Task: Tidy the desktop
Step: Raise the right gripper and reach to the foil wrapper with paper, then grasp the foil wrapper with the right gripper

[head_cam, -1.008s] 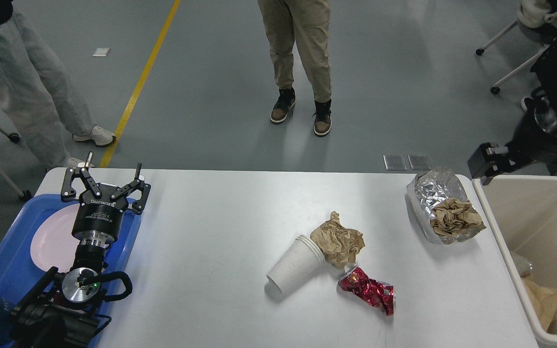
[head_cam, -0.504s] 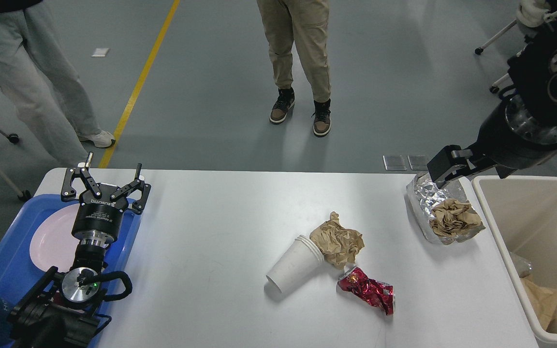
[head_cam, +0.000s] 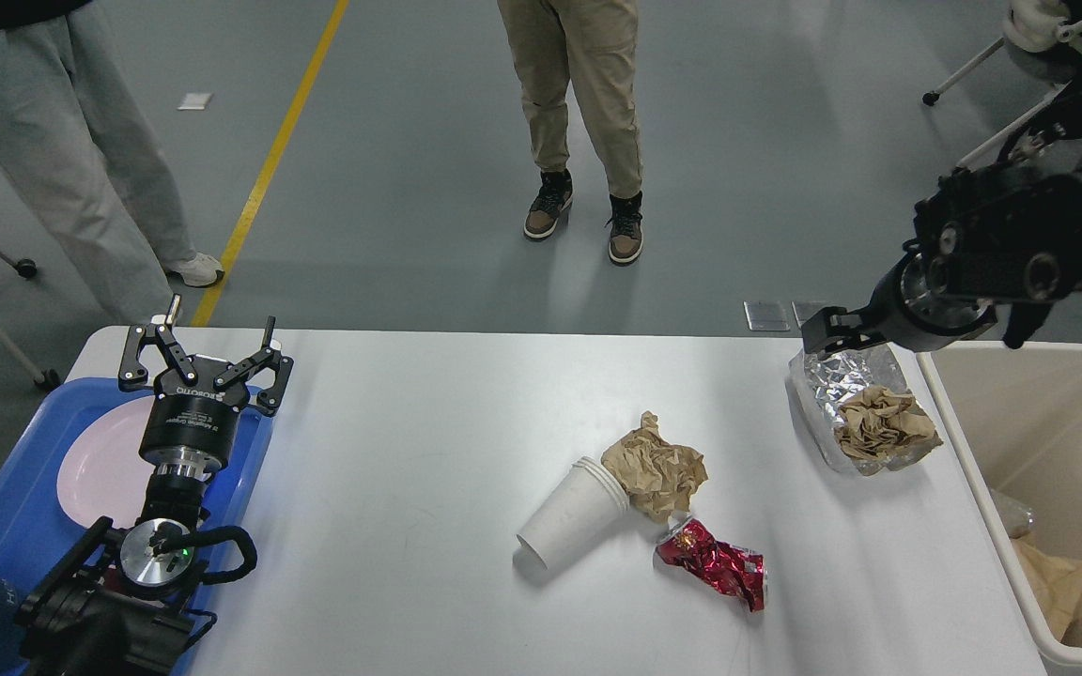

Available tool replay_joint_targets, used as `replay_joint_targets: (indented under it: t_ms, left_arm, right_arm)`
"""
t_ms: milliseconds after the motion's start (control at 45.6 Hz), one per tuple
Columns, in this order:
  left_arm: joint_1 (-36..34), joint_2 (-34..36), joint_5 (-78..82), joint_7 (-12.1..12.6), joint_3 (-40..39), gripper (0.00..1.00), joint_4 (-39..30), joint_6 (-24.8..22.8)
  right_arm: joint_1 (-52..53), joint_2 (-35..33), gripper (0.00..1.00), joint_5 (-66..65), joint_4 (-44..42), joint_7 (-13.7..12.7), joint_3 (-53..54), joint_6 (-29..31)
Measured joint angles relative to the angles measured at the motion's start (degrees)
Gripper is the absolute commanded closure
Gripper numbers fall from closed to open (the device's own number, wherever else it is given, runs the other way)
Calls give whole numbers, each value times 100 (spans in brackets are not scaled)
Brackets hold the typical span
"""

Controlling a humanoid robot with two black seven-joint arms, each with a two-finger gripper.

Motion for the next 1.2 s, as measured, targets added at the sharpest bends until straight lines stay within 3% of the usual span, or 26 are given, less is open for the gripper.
replay_joint_targets:
  t_ms: [219,438,635,876,986,1161,1183,1205]
  left_arm:
    - [1,0,0,0,0,4,0,0]
    - [1,0,-2,0,0,4,0,0]
    - [2,0,0,0,0,4,0,0]
    - [1,0,-1,0,0,4,0,0]
    - [1,0,-1,0,0,4,0,0]
    - [1,0,-1,0,0,4,1,0]
    - [1,0,-1,0,0,4,2,0]
    - [1,0,-1,0,0,4,2,0]
  right_arm:
    - [-1805,493,0,-5,-1981,57,319,-55]
    - [-3423,1104,0,-70,-3698,64,392,-547]
    - [-3894,1156,0,-143,-3971,45,394,-1235]
    - [-4172,1215,1,-145,-4186,35,425,-1423]
    - [-4206,1233,16,-140,-4190,29,447,-1486]
    - [-4274,1243,50,-133,-4168,13,457,-1499]
    - [-4277,1243,57,-131,-4158,10,458,-1499]
    - [-4278,1243,76,-128,-4150,7,459,-1500]
